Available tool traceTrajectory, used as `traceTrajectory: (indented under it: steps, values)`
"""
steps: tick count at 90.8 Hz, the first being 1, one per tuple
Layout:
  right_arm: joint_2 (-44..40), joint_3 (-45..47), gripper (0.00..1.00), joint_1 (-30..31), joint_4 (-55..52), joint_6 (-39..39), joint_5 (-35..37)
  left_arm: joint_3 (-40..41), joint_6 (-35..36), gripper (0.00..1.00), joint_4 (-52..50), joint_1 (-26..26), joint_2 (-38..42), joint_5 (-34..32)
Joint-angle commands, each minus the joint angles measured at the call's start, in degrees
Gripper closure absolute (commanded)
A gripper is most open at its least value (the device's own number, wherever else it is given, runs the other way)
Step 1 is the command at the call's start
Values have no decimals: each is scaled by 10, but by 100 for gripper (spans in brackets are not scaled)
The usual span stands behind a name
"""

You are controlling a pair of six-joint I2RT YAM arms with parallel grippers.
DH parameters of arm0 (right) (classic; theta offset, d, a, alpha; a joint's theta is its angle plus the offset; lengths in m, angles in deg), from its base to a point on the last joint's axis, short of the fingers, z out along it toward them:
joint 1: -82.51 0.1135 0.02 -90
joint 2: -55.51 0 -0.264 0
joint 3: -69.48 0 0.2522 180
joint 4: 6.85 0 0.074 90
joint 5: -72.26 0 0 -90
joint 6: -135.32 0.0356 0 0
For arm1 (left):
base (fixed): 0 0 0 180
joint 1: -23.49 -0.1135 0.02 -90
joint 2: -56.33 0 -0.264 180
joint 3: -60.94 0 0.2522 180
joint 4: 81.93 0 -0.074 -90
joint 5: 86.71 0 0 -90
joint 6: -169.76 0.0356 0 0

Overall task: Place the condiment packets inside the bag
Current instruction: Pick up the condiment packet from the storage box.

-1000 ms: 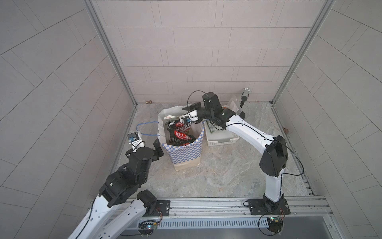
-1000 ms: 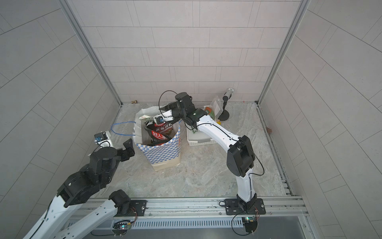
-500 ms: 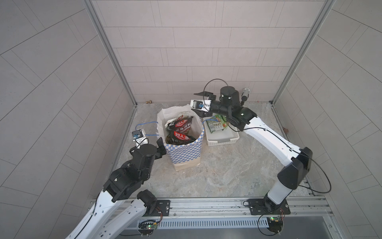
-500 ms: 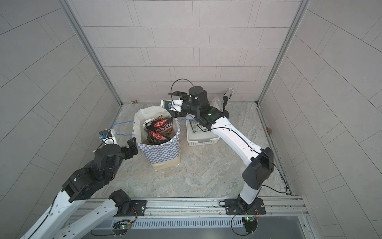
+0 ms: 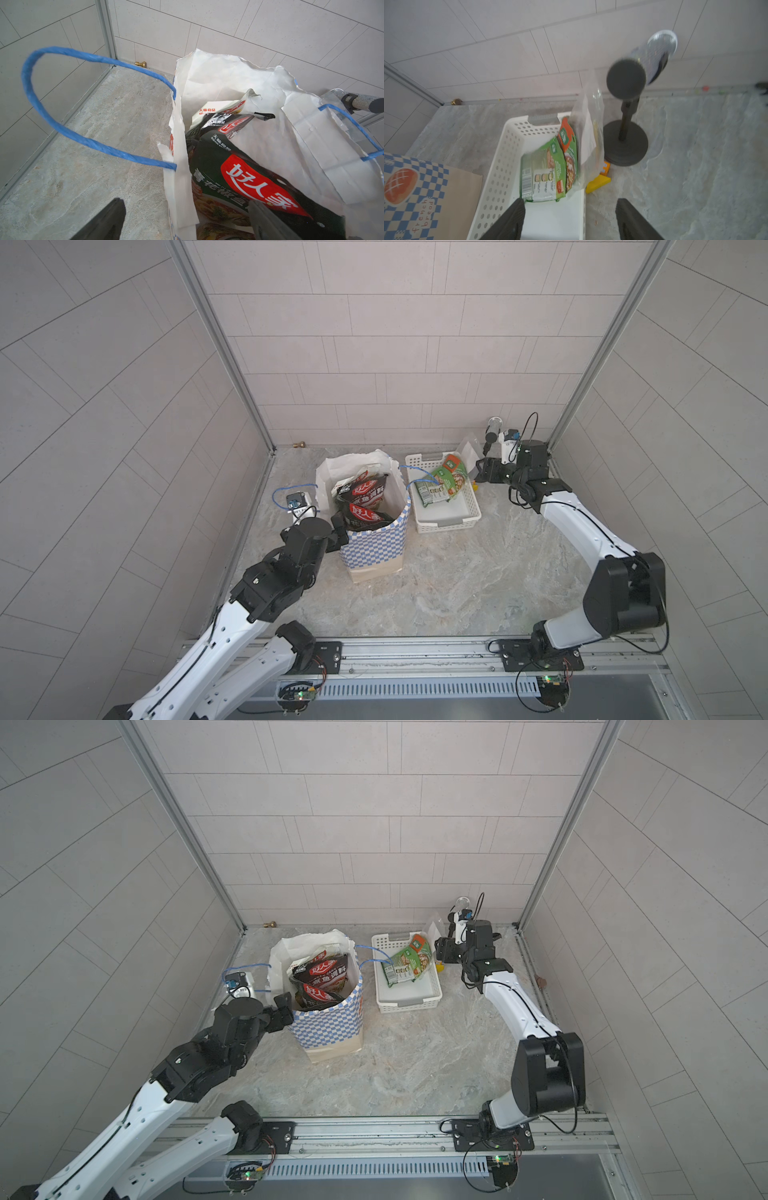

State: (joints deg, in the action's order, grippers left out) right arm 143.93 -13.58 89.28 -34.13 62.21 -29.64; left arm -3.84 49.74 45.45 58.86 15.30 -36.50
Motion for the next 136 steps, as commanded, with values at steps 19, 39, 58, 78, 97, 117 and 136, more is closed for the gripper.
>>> traceTrajectory:
  steps: [19, 39, 58, 78, 97, 117, 136]
  values:
    - [127, -82, 39, 15, 15, 51, -41, 19, -6, 6, 7, -5, 24, 5]
    - [199, -115, 41, 21, 30, 70, -3, 18, 2, 6, 0, -9, 34, -2]
    - [243, -123, 48, 25, 38, 79, -11, 18, 6, 6, -6, -12, 38, -3]
    - [256, -122, 79, 28, 46, 83, -26, 15, 6, 6, -9, -13, 39, -2]
    - [206, -105, 100, 29, 34, 66, -15, 14, 9, 6, -8, -16, 41, -1]
    - [120, -95, 100, 30, -2, 26, -66, 8, 17, 6, 2, -16, 37, 10]
    - [28, -73, 100, 34, -34, -9, -88, 8, 32, 6, 12, -17, 39, 19]
